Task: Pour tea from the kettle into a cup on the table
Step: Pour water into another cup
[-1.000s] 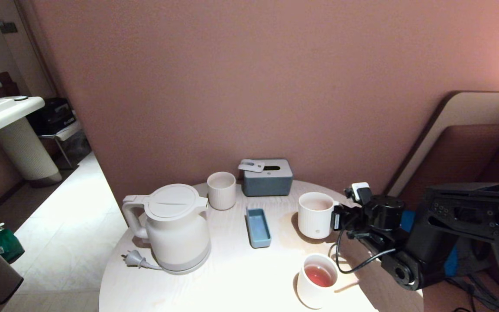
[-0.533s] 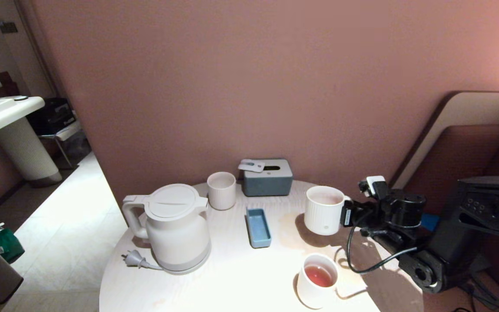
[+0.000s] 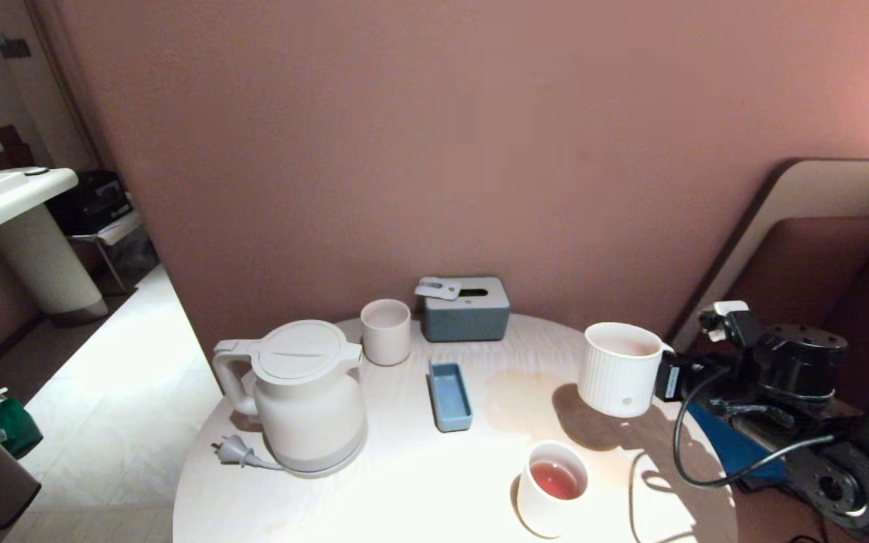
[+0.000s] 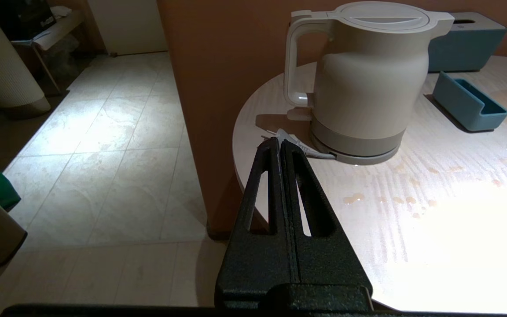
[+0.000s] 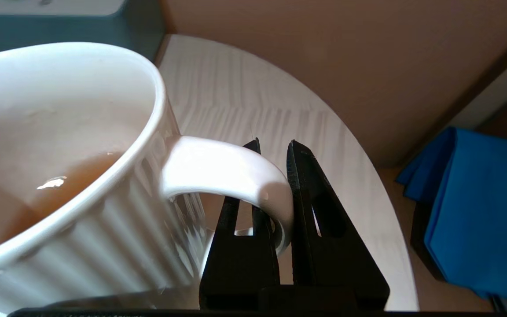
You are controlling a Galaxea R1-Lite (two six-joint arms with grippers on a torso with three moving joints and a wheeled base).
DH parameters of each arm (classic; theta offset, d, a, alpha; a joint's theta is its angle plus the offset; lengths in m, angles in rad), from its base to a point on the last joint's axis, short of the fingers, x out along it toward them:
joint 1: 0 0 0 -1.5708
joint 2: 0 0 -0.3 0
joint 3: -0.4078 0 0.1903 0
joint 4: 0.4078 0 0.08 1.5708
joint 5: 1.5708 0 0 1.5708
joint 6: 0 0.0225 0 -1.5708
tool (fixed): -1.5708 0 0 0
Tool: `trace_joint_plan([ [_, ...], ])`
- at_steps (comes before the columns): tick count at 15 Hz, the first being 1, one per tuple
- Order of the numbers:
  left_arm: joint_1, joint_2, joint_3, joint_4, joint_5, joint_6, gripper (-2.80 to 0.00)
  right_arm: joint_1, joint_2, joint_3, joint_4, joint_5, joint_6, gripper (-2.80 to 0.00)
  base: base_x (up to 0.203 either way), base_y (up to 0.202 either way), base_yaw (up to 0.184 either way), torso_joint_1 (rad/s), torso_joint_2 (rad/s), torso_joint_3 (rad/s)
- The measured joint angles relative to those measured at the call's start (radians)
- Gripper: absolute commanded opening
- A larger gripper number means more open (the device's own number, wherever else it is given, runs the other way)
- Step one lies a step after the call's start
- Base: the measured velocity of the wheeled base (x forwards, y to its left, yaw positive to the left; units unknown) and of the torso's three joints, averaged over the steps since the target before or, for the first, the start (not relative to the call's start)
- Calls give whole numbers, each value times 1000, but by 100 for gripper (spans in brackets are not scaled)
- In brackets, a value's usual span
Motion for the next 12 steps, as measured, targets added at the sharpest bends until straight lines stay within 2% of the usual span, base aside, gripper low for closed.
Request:
trace_joint_plan([
  [5,0,0,0,0,0,0,-280,-16,-205,135,77,67,-44,-280,0,0,0,0,0,0],
  [12,0,0,0,0,0,0,-280,-17,-379,282,96,80,-107,-280,0,0,0,0,0,0],
])
